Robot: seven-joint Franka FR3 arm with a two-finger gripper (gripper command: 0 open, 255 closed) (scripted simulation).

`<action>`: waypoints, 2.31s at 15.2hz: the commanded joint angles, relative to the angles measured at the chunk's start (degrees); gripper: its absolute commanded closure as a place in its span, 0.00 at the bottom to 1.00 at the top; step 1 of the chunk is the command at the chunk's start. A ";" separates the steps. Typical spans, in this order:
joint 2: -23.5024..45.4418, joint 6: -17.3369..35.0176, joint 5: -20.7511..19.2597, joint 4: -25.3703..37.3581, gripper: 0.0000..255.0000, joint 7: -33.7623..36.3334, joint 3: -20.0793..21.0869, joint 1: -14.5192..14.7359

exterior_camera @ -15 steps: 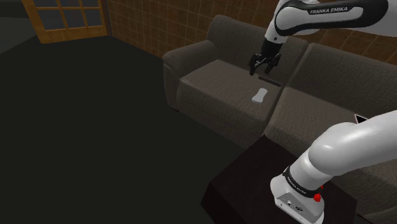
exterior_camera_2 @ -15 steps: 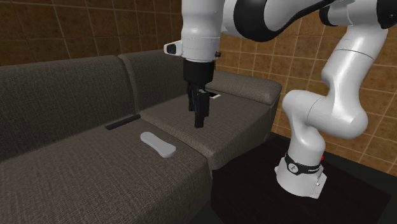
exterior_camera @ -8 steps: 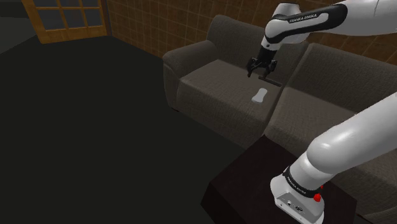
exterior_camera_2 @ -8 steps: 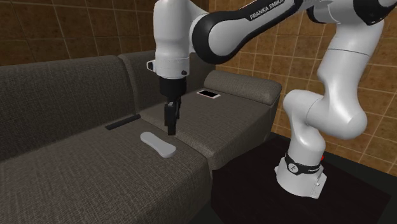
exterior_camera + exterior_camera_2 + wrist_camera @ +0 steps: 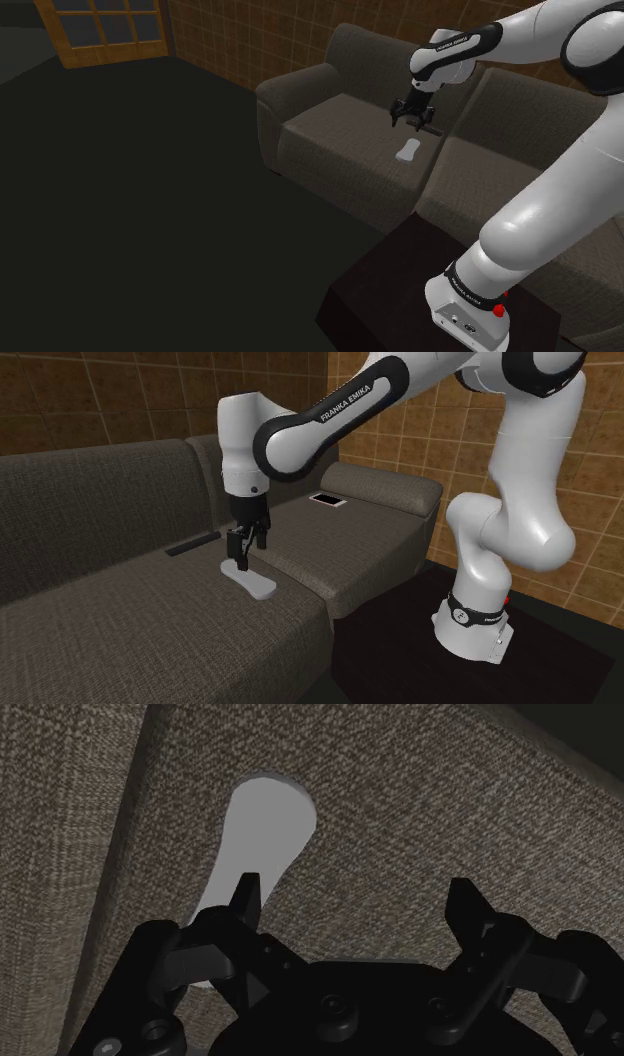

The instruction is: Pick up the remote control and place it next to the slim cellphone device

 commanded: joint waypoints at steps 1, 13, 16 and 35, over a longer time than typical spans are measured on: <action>3.36 1.28 1.71 1.69 0.00 0.51 -1.22 -1.21; 19.24 6.90 11.62 9.18 0.00 2.63 -4.22 -7.78; 20.71 8.74 12.50 8.68 0.00 2.06 -3.80 -8.06; 22.01 10.27 13.28 8.34 1.00 1.55 -3.41 -8.34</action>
